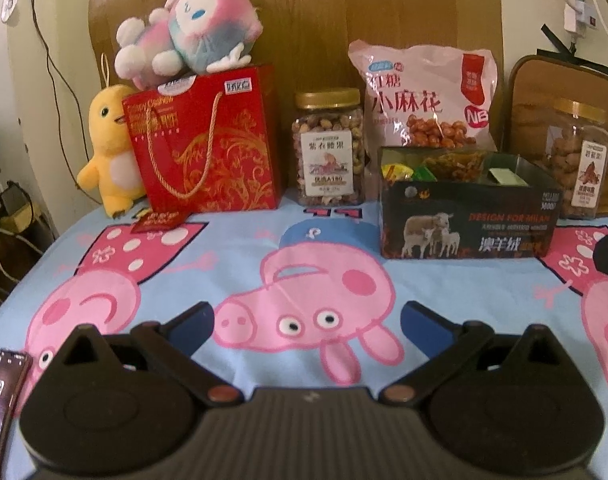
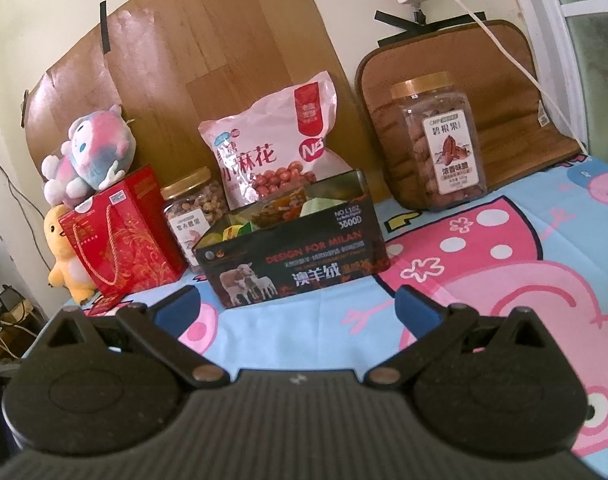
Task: Organize snacks
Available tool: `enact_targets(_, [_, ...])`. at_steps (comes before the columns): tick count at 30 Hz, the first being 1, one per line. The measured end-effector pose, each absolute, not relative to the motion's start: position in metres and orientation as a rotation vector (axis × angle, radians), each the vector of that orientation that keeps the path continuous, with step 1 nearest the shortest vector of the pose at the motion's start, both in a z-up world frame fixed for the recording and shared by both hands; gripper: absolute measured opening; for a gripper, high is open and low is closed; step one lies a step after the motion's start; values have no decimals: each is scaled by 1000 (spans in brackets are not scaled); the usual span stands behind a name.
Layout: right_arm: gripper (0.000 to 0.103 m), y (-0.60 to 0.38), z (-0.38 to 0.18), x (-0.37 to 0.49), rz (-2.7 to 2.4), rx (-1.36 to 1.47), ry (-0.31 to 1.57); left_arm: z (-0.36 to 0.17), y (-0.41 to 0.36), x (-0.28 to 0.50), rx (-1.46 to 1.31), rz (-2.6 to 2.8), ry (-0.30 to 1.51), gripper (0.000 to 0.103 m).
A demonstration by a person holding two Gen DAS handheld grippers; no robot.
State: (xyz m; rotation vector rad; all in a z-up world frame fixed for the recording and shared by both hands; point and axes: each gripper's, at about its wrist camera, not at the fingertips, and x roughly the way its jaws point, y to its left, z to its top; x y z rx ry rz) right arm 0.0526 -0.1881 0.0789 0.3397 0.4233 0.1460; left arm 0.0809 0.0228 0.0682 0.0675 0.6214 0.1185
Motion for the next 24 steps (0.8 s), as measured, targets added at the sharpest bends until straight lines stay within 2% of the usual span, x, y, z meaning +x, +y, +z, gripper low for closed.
enact_targets(24, [103, -200, 82, 51, 137, 350, 400, 79, 8, 86, 93, 119, 637, 103])
